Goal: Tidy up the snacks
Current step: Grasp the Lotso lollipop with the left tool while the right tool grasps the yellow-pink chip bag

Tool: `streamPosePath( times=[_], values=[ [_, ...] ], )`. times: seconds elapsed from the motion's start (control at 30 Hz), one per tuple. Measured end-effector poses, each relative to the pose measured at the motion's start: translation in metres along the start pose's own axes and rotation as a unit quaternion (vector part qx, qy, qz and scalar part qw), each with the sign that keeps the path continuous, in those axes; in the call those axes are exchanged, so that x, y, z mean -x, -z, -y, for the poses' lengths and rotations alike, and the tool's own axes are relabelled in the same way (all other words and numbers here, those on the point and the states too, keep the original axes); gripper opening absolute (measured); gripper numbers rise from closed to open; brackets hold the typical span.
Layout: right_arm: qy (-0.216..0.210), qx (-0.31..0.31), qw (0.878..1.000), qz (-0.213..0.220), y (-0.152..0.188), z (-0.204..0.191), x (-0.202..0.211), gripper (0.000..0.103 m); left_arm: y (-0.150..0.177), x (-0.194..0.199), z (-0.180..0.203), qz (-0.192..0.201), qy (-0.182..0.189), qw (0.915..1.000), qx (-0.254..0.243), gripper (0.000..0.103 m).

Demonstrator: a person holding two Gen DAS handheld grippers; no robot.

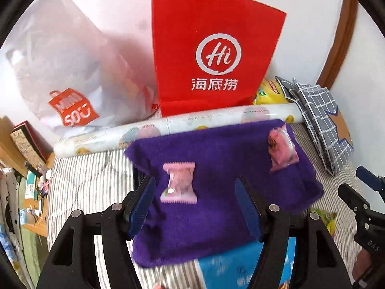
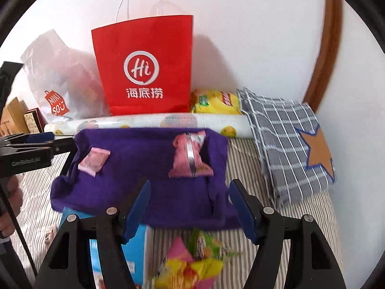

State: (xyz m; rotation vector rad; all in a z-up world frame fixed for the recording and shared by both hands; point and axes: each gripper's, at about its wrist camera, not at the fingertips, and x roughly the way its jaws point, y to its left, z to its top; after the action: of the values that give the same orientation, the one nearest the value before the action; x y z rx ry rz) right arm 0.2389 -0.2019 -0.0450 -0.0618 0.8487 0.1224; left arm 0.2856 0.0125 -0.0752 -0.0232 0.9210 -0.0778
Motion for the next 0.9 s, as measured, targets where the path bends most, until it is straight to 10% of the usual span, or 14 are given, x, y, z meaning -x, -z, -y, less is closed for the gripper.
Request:
streamPosePath(
  times=[0.6, 0.9],
  values=[
    [0.018, -0.046, 0.998, -0.032, 0.089, 0.011, 0.038, 0.066, 0.091, 0.068, -0.024, 0.01, -0.021, 0.9994, 0.025, 0.068],
    [-0.047, -0.078, 0.995, -0.05, 0.111, 0.017, 0.023, 0.066, 0.124, 0.083, -0.031, 0.002, -0.013, 0.9985, 0.054, 0.068]
  ],
)
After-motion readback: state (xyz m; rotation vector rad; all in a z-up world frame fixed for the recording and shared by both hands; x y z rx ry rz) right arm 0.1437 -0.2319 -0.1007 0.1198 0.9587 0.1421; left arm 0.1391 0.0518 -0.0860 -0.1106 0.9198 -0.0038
